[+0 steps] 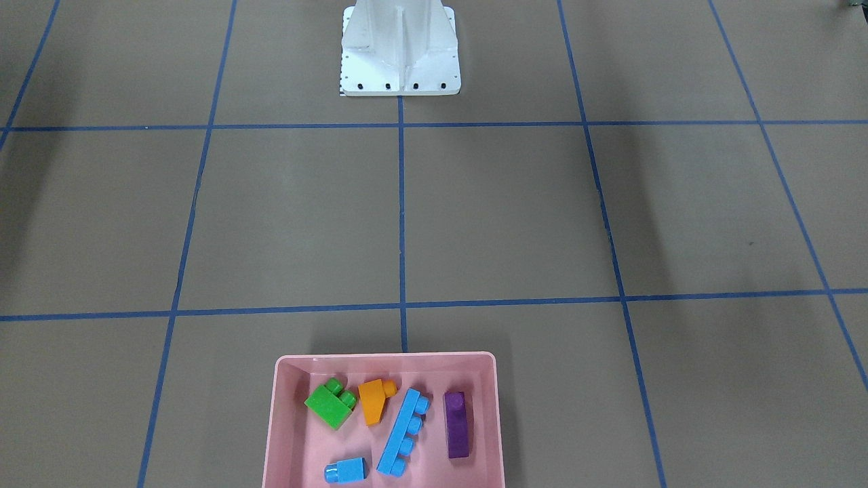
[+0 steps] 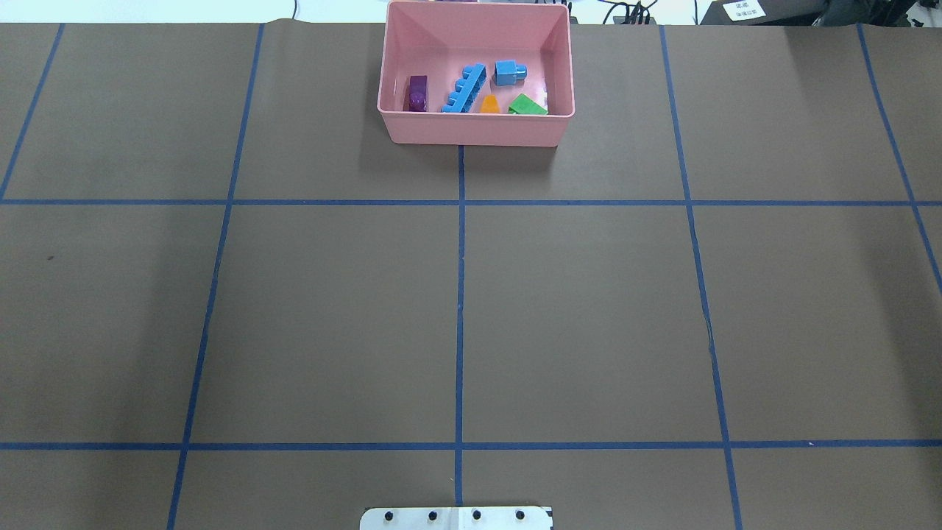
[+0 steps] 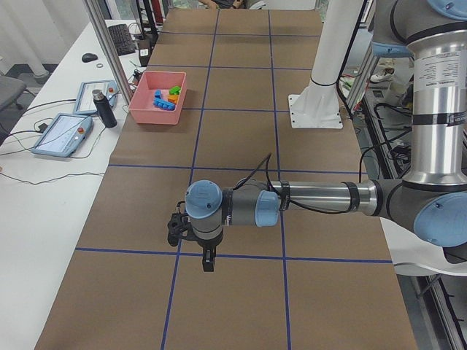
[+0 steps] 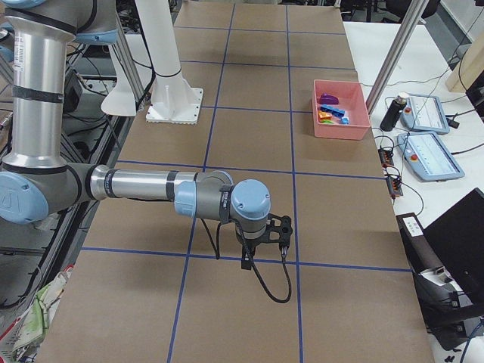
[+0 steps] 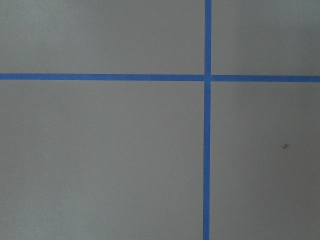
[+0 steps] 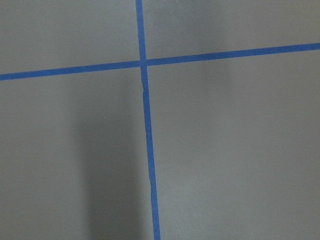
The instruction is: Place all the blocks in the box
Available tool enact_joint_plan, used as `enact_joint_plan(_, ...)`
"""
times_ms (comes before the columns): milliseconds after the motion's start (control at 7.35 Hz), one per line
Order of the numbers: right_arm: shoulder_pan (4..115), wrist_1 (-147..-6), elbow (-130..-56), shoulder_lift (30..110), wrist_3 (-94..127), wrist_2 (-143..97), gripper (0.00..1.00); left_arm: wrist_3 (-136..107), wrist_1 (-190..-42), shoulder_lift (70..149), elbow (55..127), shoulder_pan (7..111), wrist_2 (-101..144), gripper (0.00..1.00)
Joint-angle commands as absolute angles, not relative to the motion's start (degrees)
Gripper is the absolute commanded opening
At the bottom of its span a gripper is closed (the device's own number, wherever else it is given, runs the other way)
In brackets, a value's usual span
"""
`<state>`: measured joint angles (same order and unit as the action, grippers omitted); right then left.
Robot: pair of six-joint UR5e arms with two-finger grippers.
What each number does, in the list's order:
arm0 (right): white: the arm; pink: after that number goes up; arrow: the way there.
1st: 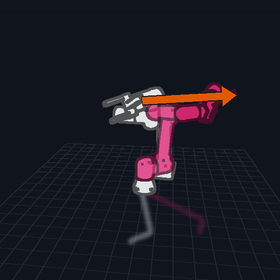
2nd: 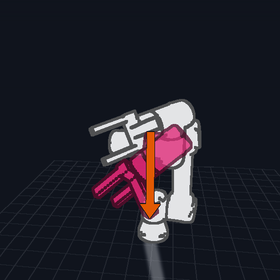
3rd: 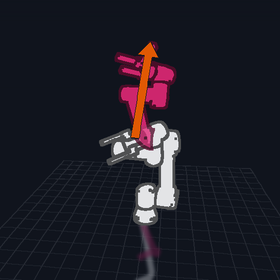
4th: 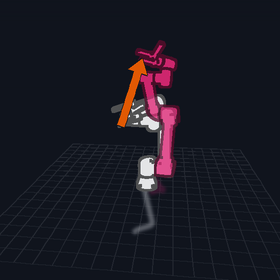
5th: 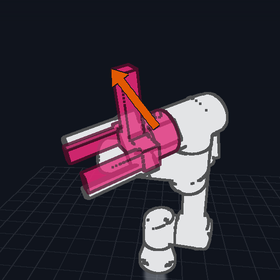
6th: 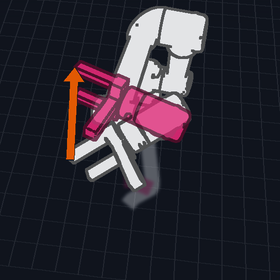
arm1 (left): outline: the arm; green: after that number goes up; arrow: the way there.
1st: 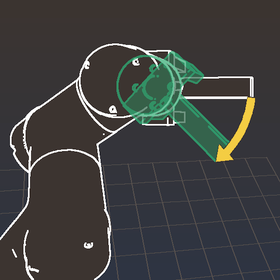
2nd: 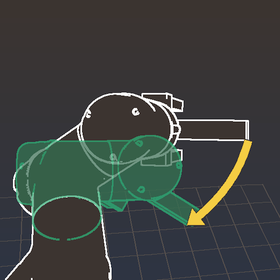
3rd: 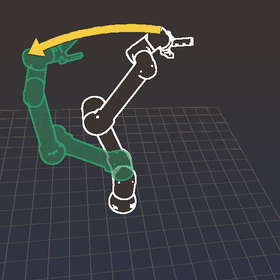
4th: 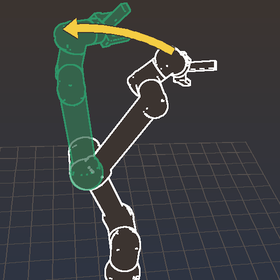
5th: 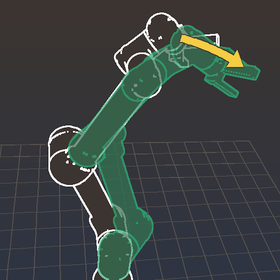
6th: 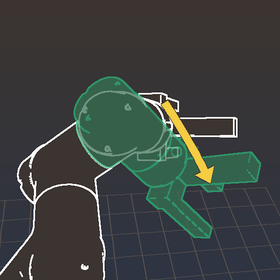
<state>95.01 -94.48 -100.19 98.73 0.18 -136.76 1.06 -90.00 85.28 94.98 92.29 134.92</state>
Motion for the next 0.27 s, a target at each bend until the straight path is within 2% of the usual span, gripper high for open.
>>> enact_joint_plan(0, 95.1, -94.5, -100.2, 98.8, 0.2, -136.8, 1.0, 1.1, -90.0, 85.3, 94.9, 92.3, 134.9, 1.0)
enact_joint_plan(136, 95.2, -94.5, -100.2, 98.7, 0.3, -136.8, 1.0, 1.1, -89.9, 85.4, 94.9, 92.3, 134.9, 1.0)
